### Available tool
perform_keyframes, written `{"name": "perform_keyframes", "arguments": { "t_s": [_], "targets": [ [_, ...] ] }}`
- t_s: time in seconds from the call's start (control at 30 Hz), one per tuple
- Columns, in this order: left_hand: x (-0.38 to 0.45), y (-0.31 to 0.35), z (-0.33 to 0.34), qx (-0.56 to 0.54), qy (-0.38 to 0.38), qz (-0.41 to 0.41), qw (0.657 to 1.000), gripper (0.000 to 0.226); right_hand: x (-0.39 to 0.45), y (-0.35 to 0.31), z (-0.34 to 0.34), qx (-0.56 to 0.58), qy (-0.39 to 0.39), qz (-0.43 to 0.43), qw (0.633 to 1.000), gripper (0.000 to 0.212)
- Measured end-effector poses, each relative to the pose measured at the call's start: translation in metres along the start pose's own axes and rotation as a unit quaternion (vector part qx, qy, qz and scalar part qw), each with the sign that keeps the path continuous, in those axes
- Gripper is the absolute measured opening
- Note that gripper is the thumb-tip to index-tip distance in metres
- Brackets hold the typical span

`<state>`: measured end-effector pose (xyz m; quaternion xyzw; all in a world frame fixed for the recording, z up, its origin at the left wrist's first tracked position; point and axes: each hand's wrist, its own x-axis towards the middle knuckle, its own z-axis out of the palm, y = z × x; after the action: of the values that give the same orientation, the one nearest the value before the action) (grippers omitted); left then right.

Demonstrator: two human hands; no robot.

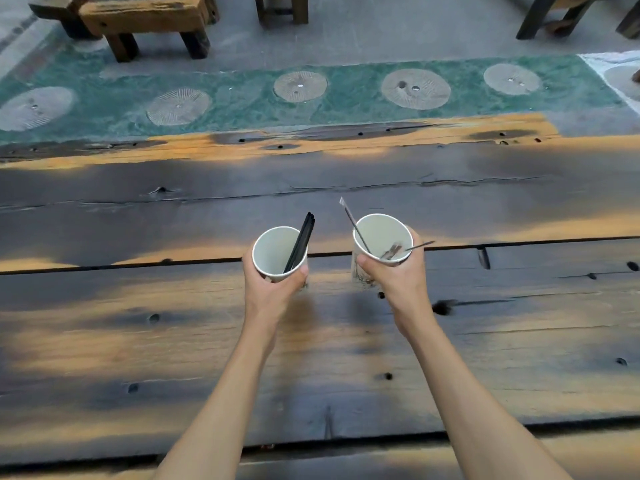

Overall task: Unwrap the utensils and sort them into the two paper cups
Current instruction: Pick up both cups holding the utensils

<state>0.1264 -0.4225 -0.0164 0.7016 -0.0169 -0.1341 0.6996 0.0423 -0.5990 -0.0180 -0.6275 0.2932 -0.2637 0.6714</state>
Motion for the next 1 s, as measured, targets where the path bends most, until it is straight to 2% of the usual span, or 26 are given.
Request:
{"name": "perform_keyframes", "arguments": {
  "t_s": [0.4, 0.53, 1.0],
  "targets": [
    [0.112, -0.033, 0.009, 0.025, -0.02, 0.012, 0.999, 0.078, 0.092, 0.05, 0.043, -0.008, -0.028, 0.003, 1.0, 0.075],
    [0.126, -0.044, 0.012, 0.028, -0.021, 0.009, 0.999, 0.08, 0.11, 0.06, 0.048, -0.007, -0.032, 0.004, 0.999, 0.071],
    [0.142, -0.064, 0.021, 0.036, -0.019, 0.009, 0.999, 0.082, 0.131, 0.088, 0.051, -0.027, -0.054, -0.012, 0.998, 0.075]
  ]
}}
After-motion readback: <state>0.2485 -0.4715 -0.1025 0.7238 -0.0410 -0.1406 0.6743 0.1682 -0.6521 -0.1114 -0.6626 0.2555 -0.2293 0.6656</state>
